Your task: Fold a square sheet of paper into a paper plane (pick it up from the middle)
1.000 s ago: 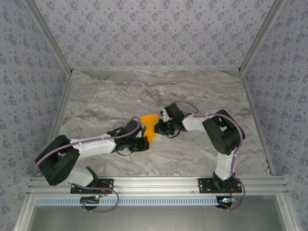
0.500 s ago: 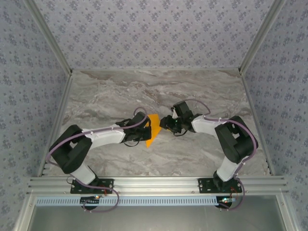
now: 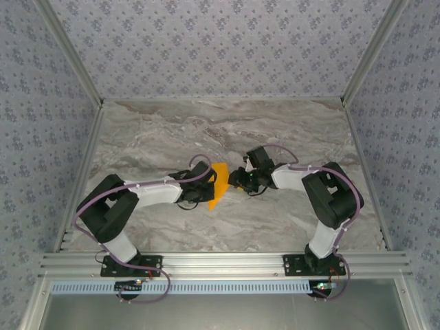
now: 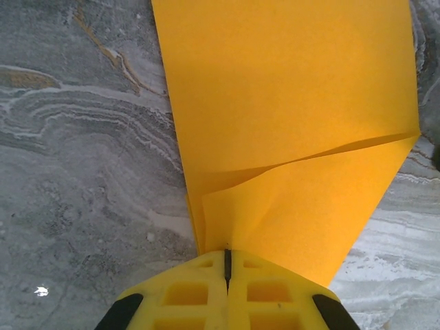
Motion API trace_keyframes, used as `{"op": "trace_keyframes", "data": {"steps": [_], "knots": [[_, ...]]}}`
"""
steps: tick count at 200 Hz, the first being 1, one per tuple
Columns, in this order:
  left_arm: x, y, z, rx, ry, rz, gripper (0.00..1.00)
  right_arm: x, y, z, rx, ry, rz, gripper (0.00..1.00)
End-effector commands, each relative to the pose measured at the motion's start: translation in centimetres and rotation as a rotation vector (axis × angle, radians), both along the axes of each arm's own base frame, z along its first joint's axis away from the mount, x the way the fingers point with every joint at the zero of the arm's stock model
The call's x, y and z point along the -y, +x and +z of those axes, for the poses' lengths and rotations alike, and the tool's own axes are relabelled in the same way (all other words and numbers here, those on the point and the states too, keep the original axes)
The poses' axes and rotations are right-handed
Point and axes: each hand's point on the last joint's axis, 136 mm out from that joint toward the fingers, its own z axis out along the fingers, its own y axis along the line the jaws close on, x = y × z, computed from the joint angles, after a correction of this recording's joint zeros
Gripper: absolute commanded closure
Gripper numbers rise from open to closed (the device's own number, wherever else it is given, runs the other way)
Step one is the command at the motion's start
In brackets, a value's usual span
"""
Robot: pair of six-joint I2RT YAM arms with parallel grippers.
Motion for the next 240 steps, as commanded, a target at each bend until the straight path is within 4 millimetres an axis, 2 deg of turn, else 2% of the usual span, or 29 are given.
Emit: {"op": "trace_keyframes", "data": {"steps": [1,45,61,80,94,109,147,185,240], "knots": [[-2.0,-1.0,-2.1,-0.063,0.084,0.045,1.0,-1.0,0.4,0.5,-0.005,0.031,0.013,0.63],[-2.0,-1.2,-1.9,-0.065,0.064,0.048,1.0,-0.8,0.6,0.1,-0.012,0.012,0.003,0.64],[-0.7,-0.9,-0.6,-0.042,0.008,0.005,1.0,-0.7,0.6,0.1,-0.011,0.008,0.0,0.64],[1.2,-0.2,1.8,0.004,-0.068,-0.051,0.98,-0.6,0.6,0.2,-0.008,0.007,-0.001,0.64],[1.7,0.4,3.3,0.038,-0.087,-0.07,0.97,-0.5,0.5,0.2,-0.007,0.006,-0.004,0.64],[1.9,0.9,4.0,0.061,-0.076,-0.077,0.97,-0.5,0.5,0.3,-0.005,0.004,-0.003,0.64],[1.5,1.7,2.5,0.038,-0.02,-0.066,0.97,-0.4,0.3,0.1,-0.01,-0.001,-0.006,0.63],[0.3,2.3,1.0,0.017,0.041,-0.024,0.98,-0.4,0.2,0.0,-0.013,-0.002,-0.004,0.63],[-1.6,1.9,-0.4,-0.013,0.085,0.026,1.0,-0.6,0.3,0.0,-0.017,0.01,-0.003,0.63]]}}
